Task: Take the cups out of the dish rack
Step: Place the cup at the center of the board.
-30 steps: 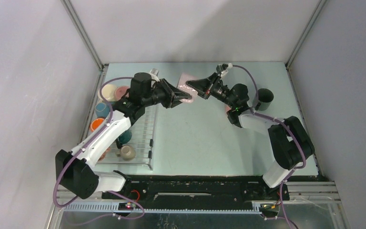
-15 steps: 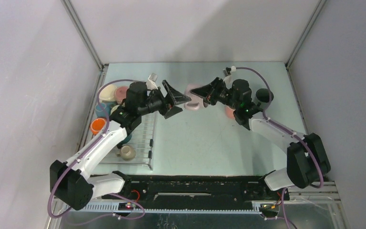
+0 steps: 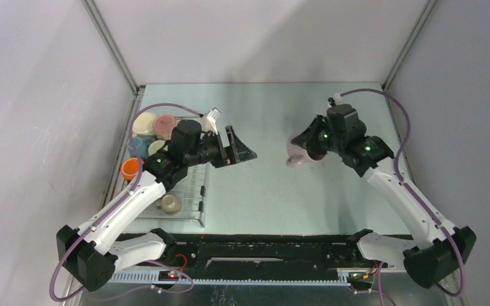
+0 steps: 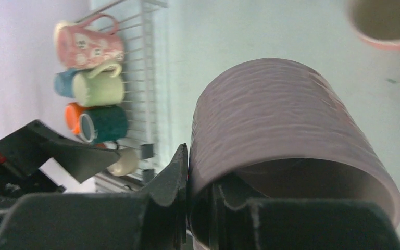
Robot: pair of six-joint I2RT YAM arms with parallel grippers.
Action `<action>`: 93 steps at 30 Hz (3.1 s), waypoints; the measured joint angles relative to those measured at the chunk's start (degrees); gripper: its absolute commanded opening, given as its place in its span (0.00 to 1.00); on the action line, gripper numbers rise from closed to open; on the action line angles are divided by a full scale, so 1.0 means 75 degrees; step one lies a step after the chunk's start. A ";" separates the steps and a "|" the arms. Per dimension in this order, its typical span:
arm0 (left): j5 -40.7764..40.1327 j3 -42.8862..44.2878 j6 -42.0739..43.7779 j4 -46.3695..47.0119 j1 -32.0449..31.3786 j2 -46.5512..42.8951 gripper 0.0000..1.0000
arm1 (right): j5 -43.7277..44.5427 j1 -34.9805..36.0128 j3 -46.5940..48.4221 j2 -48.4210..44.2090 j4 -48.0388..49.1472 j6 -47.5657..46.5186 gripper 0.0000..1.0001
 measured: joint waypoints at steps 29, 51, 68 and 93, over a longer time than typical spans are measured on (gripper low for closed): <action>-0.0682 0.0367 0.1676 -0.0988 -0.1122 -0.0003 1.00 | 0.1967 -0.5254 -0.0769 0.1655 -0.1565 -0.1014 0.00; -0.0664 0.0367 0.2145 -0.1463 -0.1125 -0.0417 1.00 | 0.1781 -0.5799 0.0466 0.4517 -0.0775 -0.1326 0.09; -0.0659 0.0560 0.2221 -0.1580 -0.1131 -0.0356 1.00 | 0.2226 -0.5657 0.0889 0.4535 -0.1090 -0.1510 0.35; -0.0667 0.0743 0.2212 -0.1568 -0.1131 -0.0230 1.00 | 0.2436 -0.5636 0.0903 0.2932 -0.1789 -0.1591 0.76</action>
